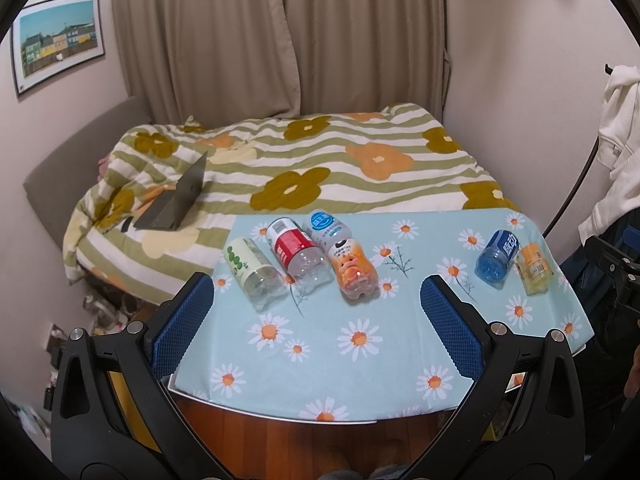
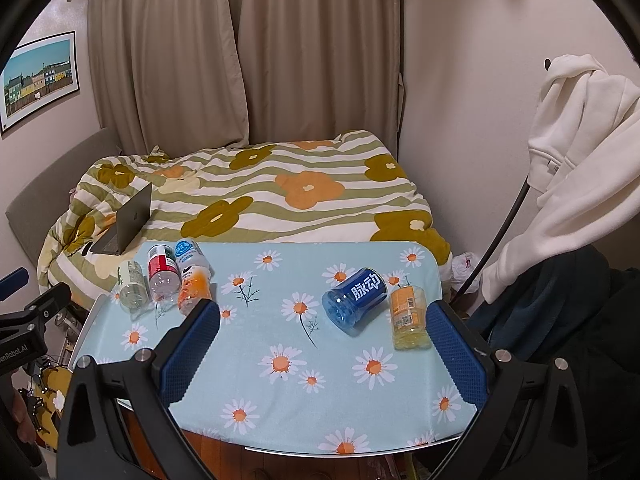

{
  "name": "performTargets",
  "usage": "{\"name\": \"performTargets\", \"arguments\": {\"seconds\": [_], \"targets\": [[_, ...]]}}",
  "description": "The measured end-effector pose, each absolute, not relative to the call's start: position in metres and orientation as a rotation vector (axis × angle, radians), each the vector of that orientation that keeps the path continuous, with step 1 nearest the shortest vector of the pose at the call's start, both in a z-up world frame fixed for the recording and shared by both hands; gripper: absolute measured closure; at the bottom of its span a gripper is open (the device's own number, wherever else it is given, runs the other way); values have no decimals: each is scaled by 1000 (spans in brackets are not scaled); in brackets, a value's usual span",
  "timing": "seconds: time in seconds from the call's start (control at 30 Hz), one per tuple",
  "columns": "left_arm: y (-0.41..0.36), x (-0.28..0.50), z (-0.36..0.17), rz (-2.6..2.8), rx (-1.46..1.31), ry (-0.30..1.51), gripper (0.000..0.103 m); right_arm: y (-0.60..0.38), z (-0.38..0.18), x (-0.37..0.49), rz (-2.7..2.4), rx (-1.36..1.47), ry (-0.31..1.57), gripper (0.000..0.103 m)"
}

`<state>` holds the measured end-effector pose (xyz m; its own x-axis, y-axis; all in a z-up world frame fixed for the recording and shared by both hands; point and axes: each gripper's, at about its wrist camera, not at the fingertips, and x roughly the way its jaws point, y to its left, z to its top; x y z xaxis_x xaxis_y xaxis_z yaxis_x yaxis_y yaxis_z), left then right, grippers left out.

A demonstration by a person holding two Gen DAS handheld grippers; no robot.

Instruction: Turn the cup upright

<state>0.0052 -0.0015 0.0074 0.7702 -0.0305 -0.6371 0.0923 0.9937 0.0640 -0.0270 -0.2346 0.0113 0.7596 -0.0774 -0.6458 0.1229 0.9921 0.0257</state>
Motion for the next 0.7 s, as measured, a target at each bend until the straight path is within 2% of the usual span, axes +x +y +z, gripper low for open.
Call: {"name": "performTargets", "arguments": {"seconds": [0.7], "targets": [[8, 7, 6, -51, 87, 700, 0, -234, 12, -27, -104, 70, 702, 0]]}}
